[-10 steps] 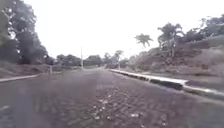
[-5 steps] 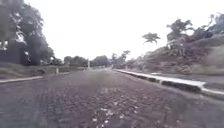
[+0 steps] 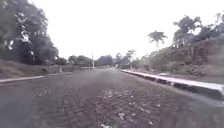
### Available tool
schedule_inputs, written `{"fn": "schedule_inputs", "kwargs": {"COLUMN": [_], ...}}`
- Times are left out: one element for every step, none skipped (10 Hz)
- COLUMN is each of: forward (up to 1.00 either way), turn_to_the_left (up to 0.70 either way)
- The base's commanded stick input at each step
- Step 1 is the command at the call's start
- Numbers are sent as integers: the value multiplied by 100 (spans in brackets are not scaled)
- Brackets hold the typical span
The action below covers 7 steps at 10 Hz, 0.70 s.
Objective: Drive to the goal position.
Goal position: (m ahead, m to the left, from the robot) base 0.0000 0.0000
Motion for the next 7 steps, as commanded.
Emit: {"fn": "schedule_inputs", "kwargs": {"forward": [70,48,0,0,0,0,0], "turn_to_the_left": [0,0,0,0,0,0,0]}}
